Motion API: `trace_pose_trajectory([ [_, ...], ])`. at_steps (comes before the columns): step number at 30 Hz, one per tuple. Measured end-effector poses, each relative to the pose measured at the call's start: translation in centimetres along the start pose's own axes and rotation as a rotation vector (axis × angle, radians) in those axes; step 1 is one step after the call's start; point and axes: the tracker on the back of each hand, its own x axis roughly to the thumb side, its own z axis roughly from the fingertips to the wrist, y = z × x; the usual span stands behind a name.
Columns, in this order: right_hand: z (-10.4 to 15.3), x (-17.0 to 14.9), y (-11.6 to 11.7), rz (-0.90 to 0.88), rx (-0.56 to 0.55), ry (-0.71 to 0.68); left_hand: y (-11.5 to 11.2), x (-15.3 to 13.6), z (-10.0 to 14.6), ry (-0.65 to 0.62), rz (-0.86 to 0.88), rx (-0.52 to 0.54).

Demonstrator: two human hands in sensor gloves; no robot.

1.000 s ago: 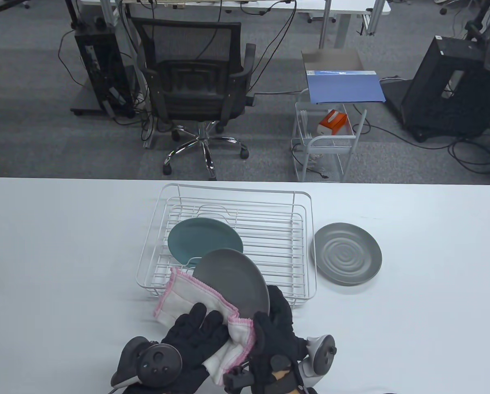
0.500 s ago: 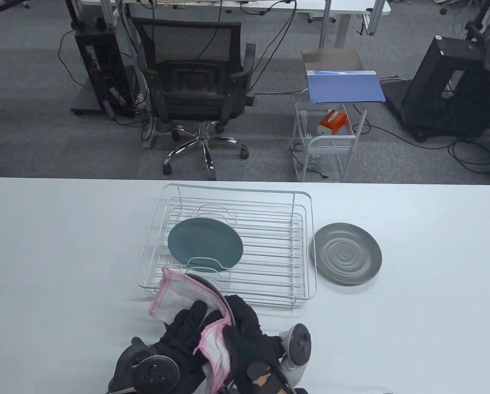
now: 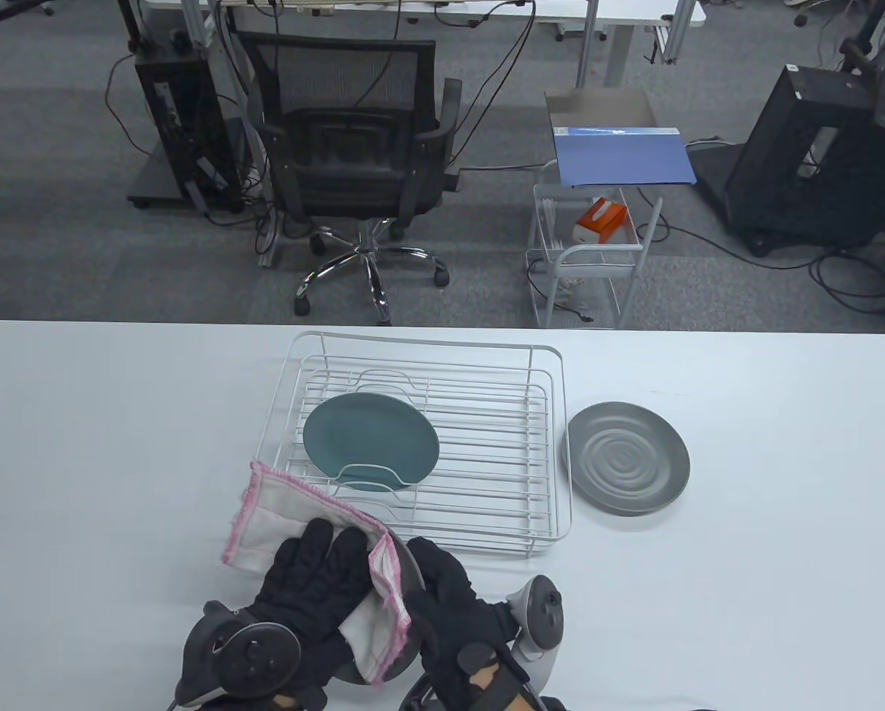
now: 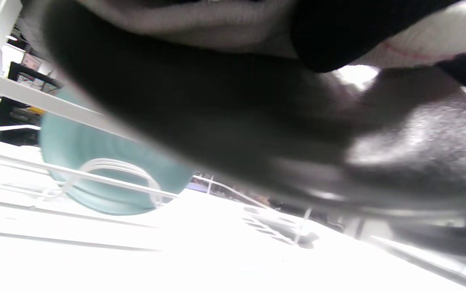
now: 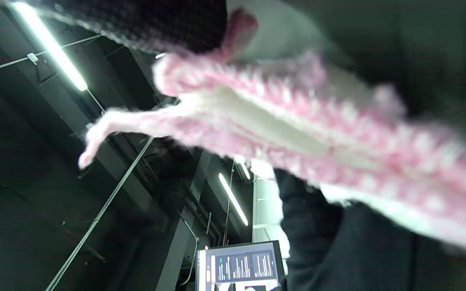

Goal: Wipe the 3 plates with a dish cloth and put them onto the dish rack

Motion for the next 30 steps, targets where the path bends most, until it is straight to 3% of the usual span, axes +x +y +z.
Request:
trace_pose_trajectory([
  [3,0.0,0.7,-0.7,-0.020,-0.037,-0.023,0.2,-0.5,0.0,0.031,-0.017,-0.022],
  [8,0.3,0.9,-2.0,-0.216,-0.167,-0.022,0.5,-0.7,0.1,0.036,0.004,-0.024],
  [13,0.3,1.3,-3.2,-0.231,-0.251,-0.077,0.7,-0.4,0.2,0.001,0.068,-0.007],
  [15,0.2,1.6,-3.7,-0.222,-0.266,-0.115,1.1,-0.4,0.4,-0.003,0.087,0.046],
  [20,0.1,3.0,-4.9,-0.078,-0.333,-0.238,2.2,-1.8,1.1,0.055,0.071,0.210],
  [30,-2.0,7.0,-5.3,0.324,-0.339,-0.452,4.8,-5.7,3.0,0.234,0.320,0.463],
])
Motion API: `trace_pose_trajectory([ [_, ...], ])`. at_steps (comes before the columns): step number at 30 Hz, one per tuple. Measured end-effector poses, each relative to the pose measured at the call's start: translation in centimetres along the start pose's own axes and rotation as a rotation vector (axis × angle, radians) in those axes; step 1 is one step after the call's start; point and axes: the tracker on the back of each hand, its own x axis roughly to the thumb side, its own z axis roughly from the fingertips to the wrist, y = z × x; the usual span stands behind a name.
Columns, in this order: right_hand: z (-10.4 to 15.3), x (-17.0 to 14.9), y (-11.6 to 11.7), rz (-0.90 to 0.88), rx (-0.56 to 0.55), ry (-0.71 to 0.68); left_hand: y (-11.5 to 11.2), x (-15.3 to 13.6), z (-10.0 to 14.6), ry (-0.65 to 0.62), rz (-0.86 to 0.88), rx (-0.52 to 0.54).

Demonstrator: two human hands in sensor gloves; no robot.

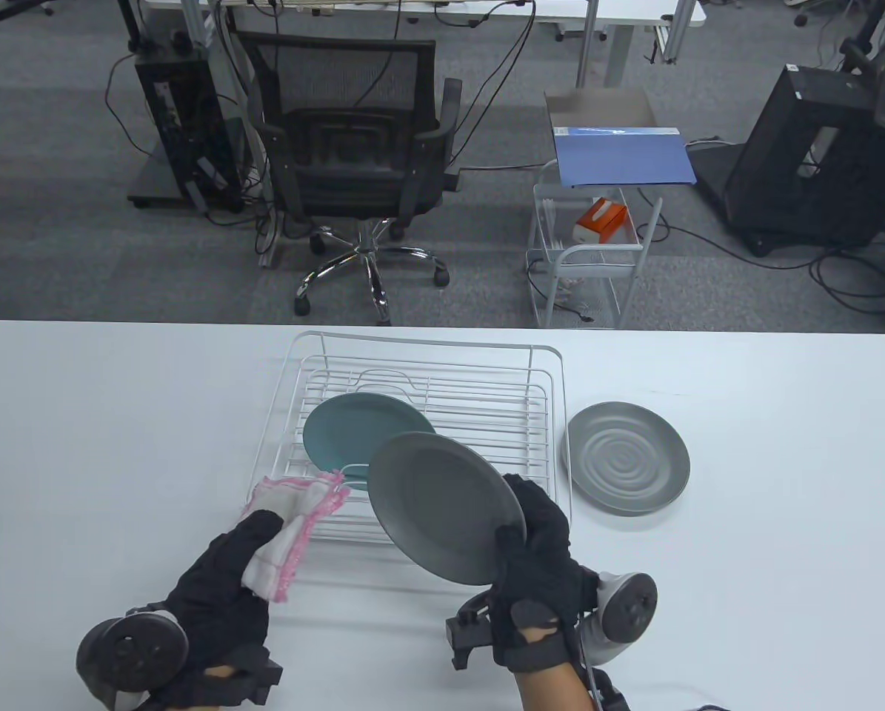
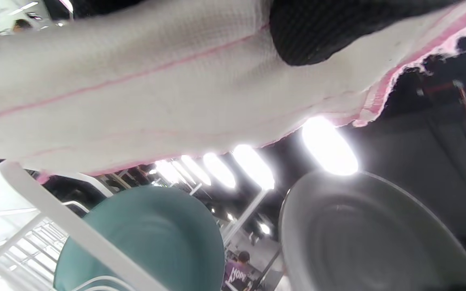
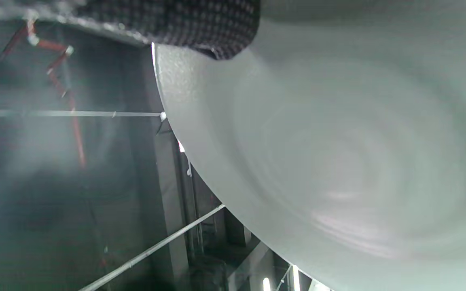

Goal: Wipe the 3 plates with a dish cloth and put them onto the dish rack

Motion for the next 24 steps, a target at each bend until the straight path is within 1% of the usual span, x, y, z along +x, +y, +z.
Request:
trace_pose_trajectory([
  [2,-0.9,0.3,0.8,0.058,0.032,-0.030,0.3,-0.4,0.0,0.027,0.040,0.017],
  [7,-4.1,0.6,3.7,0.263,0.182,-0.130,0.4,-1.0,0.0,0.083,0.117,0.022],
  [8,-5.2,0.5,4.8,0.335,0.246,-0.149,0.4,-1.2,0.0,0.094,0.129,0.024],
  [13,-8.4,-1.0,8.0,0.569,0.407,-0.189,0.2,-1.8,-0.1,0.134,0.157,0.014],
  [18,-10.3,-3.7,10.4,0.637,0.480,-0.143,-0.1,-2.2,-0.2,0.159,0.165,0.001],
  [24,-11.4,-6.1,12.0,0.711,0.596,-0.103,-0.1,-2.2,-0.2,0.165,0.168,-0.001],
])
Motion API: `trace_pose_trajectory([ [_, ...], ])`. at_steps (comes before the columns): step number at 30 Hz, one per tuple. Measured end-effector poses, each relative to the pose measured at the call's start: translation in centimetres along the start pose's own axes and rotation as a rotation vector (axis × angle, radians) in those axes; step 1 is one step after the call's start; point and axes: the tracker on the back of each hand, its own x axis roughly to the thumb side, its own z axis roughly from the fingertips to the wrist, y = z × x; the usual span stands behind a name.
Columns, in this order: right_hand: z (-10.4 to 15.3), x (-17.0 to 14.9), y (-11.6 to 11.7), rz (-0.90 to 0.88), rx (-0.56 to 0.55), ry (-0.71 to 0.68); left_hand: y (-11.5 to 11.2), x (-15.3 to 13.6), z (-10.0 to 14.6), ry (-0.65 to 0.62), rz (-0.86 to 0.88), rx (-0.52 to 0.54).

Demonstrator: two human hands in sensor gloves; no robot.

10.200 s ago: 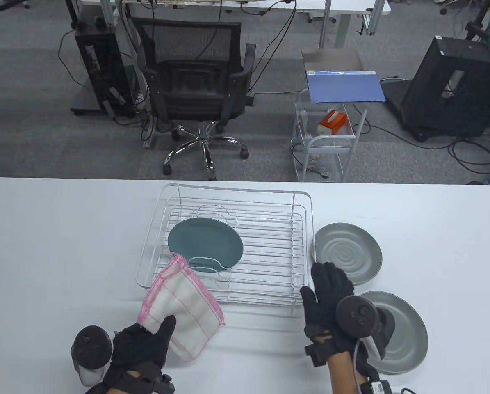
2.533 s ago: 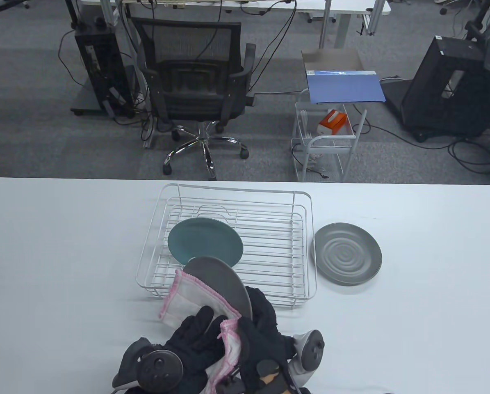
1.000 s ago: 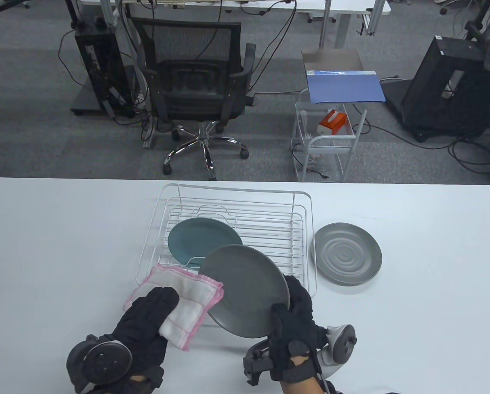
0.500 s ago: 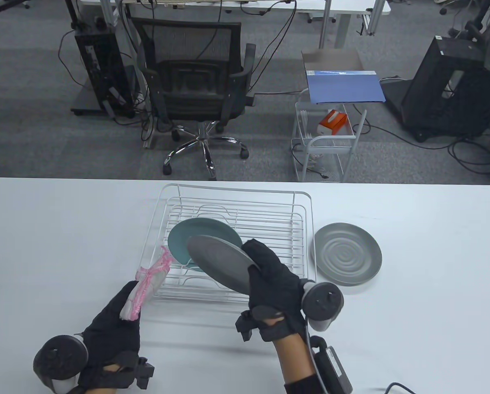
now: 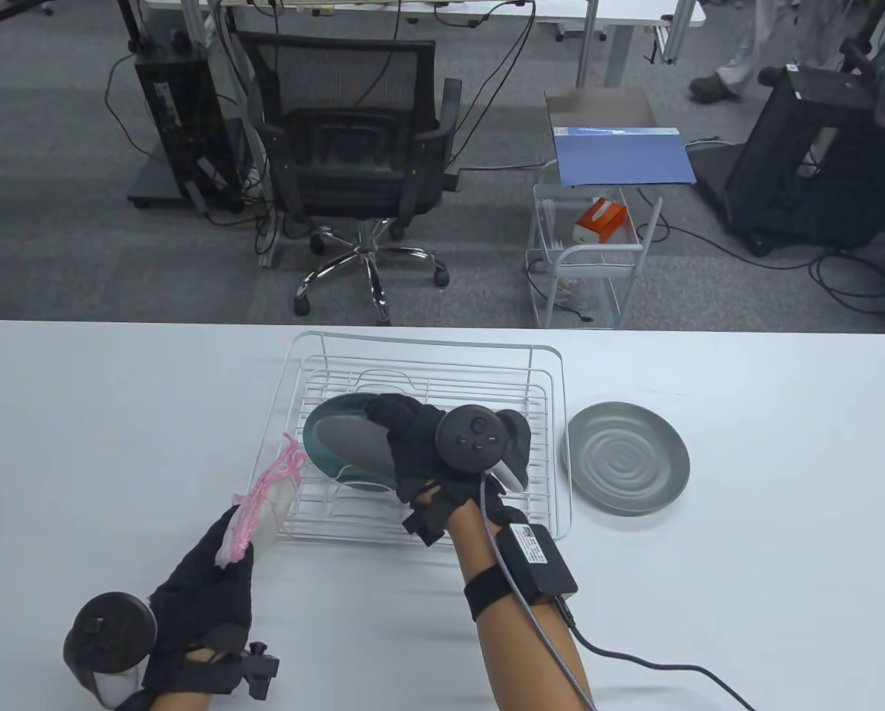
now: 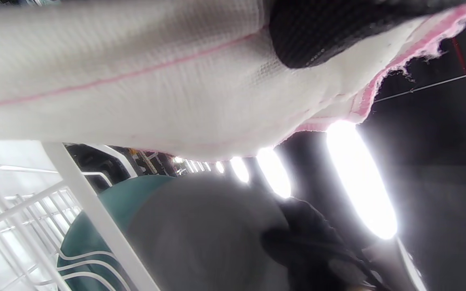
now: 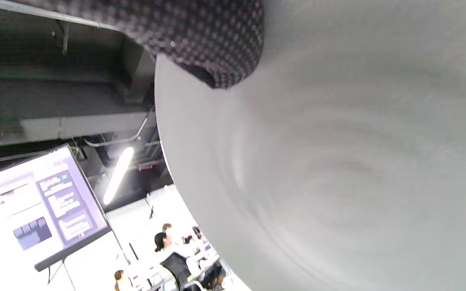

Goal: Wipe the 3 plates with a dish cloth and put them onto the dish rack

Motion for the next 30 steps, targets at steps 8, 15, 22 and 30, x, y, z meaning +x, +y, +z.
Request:
trace_pose_trajectory([
  [8,-1.3,-0.1,2.5,0.038,0.122,-0.004,-0.3,0.0,0.0,0.004,-0.012,-0.020],
  [15,-2.1,0.6,3.8,0.148,0.160,-0.016,-0.4,0.0,0.0,0.005,-0.018,-0.029],
  [22,-2.4,0.4,4.4,0.166,0.144,0.022,-0.6,0.0,0.0,0.004,-0.024,-0.036],
  [30,-2.0,0.5,2.5,0.109,0.056,0.036,-0.6,-0.1,-0.1,0.013,-0.020,-0.034],
])
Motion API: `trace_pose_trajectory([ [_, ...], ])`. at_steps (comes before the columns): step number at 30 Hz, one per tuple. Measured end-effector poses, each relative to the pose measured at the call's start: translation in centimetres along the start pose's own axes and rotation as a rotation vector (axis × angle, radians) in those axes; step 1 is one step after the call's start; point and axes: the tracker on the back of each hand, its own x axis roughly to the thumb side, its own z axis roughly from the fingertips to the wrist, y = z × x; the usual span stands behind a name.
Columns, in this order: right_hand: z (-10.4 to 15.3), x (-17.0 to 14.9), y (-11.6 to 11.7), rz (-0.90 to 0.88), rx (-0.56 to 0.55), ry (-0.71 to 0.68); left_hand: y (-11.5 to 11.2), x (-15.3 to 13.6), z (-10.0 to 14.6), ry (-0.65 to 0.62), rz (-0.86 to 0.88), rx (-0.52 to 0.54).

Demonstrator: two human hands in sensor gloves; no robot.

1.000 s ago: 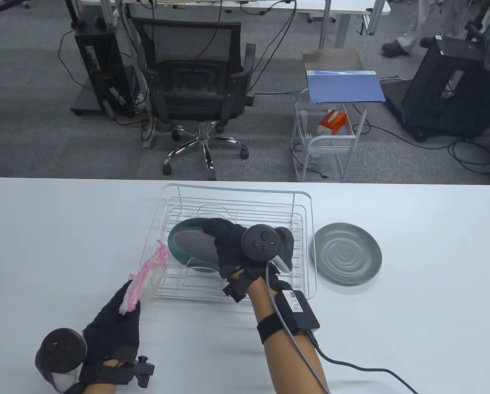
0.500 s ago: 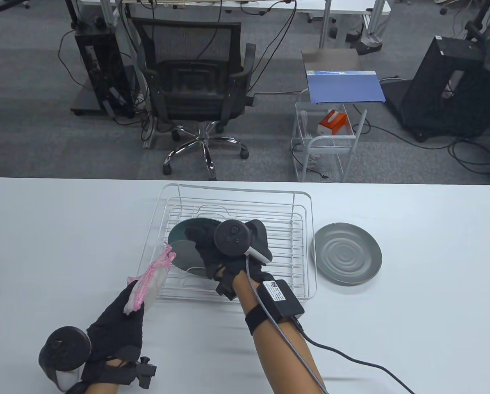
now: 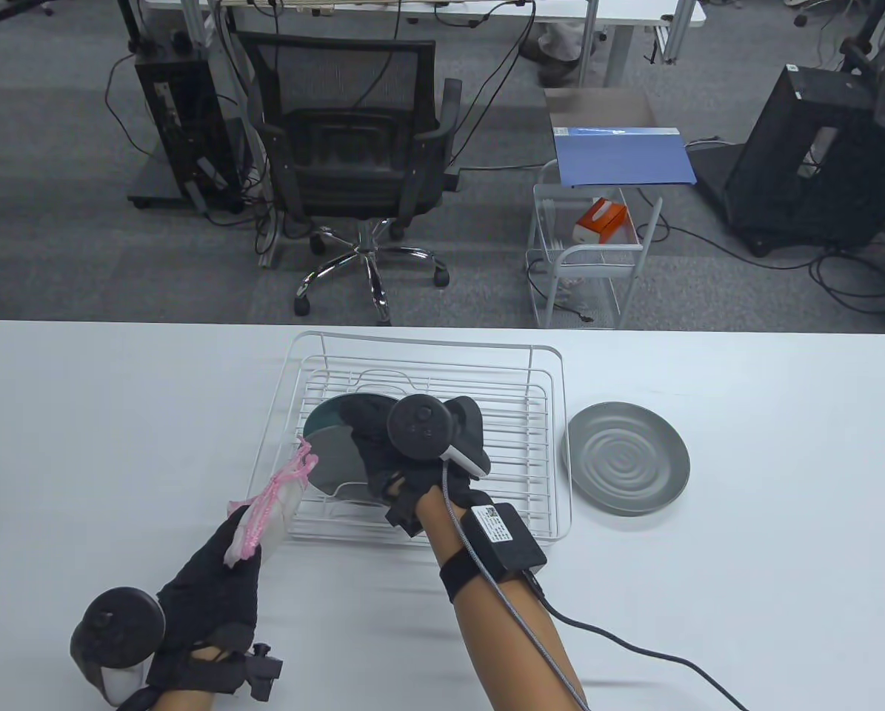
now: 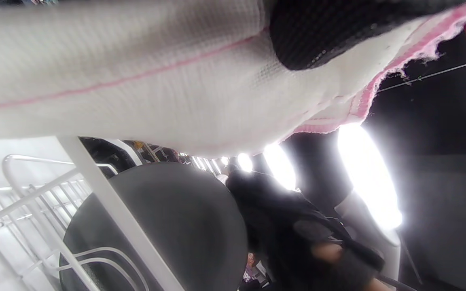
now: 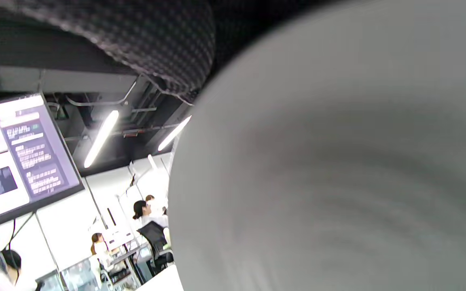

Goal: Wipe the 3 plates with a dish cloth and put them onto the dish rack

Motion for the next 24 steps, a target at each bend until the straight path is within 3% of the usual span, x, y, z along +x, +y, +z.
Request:
trace_pose_trajectory([
  [8,3.1,-2.7,-4.8,-0.107,-0.132,0.170,-0.1,0.0,0.0,-0.002,0.000,-0.007],
  [15,9.7,-9.3,-11.1,-0.190,-0.404,0.634,-0.1,0.1,0.1,-0.005,0.010,-0.007],
  [20,14.4,-13.9,-13.6,0.021,-0.317,0.887,-0.3,0.1,0.2,-0.003,0.006,-0.016],
  [24,18.3,-17.5,-13.4,0.001,-0.355,1.167,-0.3,0.1,0.2,-0.002,0.000,-0.020],
])
